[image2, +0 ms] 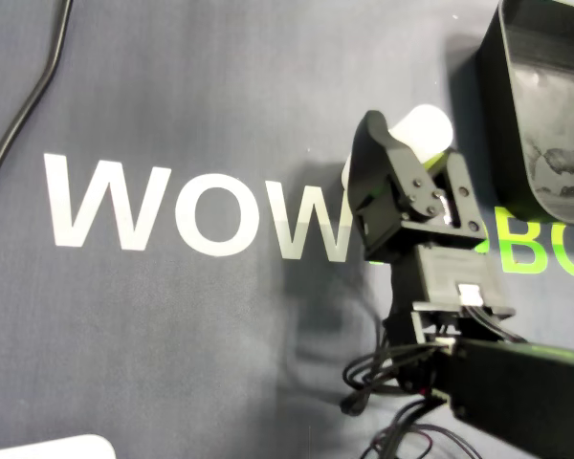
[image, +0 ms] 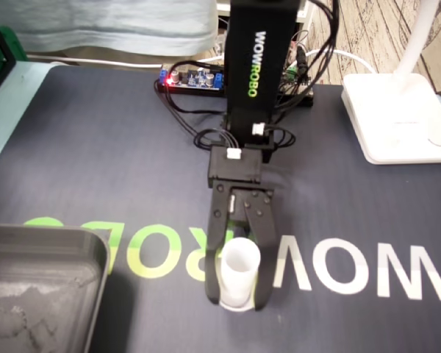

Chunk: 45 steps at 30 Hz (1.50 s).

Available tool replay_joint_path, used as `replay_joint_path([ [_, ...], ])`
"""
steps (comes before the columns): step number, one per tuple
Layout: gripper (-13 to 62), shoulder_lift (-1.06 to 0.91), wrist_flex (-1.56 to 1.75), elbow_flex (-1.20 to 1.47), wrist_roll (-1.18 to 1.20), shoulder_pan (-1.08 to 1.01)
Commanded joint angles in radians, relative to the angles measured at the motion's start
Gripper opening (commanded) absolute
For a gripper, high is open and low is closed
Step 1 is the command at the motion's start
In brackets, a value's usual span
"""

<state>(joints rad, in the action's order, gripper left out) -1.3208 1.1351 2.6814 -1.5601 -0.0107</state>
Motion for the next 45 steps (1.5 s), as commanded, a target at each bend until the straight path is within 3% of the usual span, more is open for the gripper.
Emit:
replay_joint_path([
  [1,16.9,0.000,0.052,-0.032,-0.006,0.000],
  [4,15.6,0.009,0.052,-0.044,-0.003,0.000],
  [9,3.8,0.012,0.052,-0.043,0.014,0.009],
  [14,0.4,0.014,0.052,-0.044,0.038,0.018],
  [29,0.4,-0.236,-0.035,-0.032,0.135,0.021],
  [38,0.4,-0.523,-0.508,-0.187,0.391,-0.058],
  [45,0.4,-0.517,-0.885,-0.529,0.719,-0.232],
])
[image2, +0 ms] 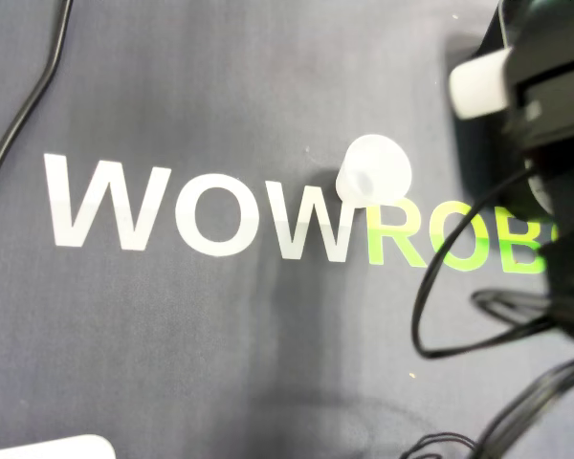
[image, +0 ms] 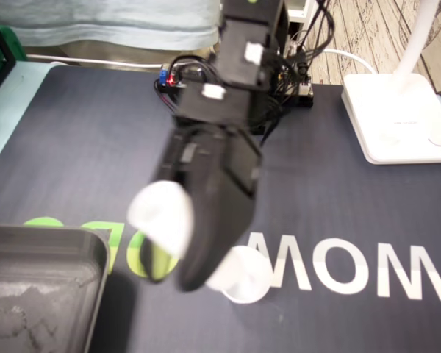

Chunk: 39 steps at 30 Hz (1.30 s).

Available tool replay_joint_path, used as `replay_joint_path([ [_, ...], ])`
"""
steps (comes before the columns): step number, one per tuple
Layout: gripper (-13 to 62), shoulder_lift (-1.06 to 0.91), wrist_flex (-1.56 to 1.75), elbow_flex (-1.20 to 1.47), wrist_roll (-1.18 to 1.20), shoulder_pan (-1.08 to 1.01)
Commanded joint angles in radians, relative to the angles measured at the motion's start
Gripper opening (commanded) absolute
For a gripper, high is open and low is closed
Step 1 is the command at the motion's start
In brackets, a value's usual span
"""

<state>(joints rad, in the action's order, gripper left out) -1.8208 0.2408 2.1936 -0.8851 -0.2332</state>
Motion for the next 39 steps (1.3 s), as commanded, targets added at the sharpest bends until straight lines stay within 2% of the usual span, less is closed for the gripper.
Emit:
replay_joint_path([
  [1,0.4,0.002,-0.028,-0.092,0.086,-0.035],
  [10,0.5,0.238,-0.204,-0.477,0.505,-0.222],
  [15,0.5,0.417,-0.233,-0.669,0.873,-0.295],
  [21,0.5,0.592,-0.225,-0.778,1.181,-0.357],
  [28,0.5,0.696,-0.224,-0.850,1.520,-0.368],
  [39,0.4,0.811,-0.172,-0.931,1.798,-0.382],
])
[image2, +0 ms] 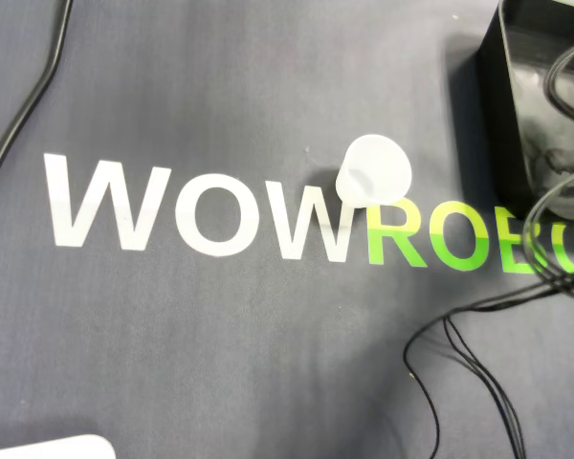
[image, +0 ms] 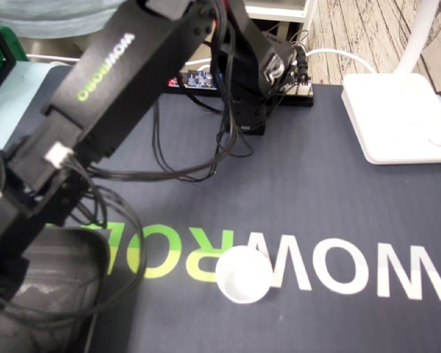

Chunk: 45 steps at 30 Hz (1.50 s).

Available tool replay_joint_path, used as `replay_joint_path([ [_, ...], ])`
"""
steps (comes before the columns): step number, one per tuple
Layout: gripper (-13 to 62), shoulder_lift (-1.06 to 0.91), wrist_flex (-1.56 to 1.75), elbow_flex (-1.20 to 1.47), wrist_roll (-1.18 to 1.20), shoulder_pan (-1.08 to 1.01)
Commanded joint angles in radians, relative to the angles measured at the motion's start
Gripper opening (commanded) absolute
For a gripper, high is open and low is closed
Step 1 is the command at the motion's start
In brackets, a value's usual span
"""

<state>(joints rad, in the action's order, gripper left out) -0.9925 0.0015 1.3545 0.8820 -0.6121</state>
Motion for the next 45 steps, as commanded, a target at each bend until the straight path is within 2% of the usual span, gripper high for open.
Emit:
replay_joint_path([
  [1,0.5,-0.003,0.067,-0.092,0.034,-0.003],
  [8,0.5,0.043,0.071,-0.107,0.083,-0.012],
  [14,0.4,0.038,0.071,-0.118,0.026,-0.008],
  [25,0.7,-0.179,0.101,-0.021,-0.796,0.055],
  [34,0.7,-0.492,0.472,0.488,-1.397,0.167],
  [41,0.7,-0.713,0.646,0.900,-1.786,0.339],
  [45,0.7,-0.785,0.647,1.015,-1.960,0.422],
])
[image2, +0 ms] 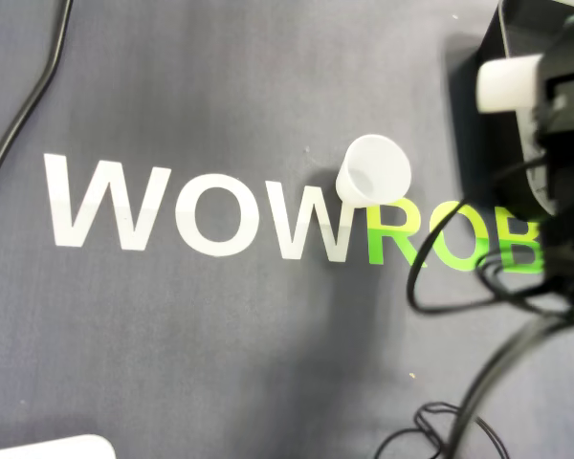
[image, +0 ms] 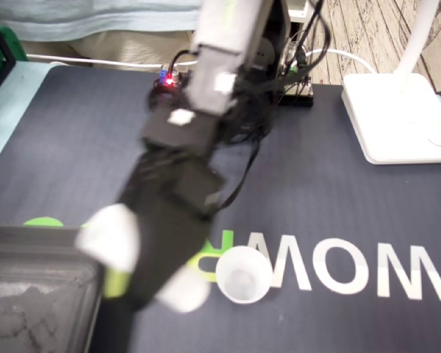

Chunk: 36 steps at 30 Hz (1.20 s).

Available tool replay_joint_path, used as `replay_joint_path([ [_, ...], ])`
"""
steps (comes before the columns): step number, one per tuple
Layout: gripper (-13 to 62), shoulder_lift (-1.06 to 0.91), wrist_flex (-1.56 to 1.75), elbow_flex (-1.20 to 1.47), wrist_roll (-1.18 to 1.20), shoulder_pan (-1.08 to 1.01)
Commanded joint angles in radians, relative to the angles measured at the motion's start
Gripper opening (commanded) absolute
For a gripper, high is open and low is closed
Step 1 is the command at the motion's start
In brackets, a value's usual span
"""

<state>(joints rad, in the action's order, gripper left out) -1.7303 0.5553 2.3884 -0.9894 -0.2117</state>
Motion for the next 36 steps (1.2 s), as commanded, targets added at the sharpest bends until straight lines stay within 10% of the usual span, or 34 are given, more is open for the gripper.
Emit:
replay_joint_path([
  [1,0.7,-0.057,0.095,0.003,-0.146,0.040],
  [17,0.8,-0.103,0.160,0.140,-0.621,0.255],
  [36,0.9,0.107,0.322,0.230,-0.650,0.255],
])
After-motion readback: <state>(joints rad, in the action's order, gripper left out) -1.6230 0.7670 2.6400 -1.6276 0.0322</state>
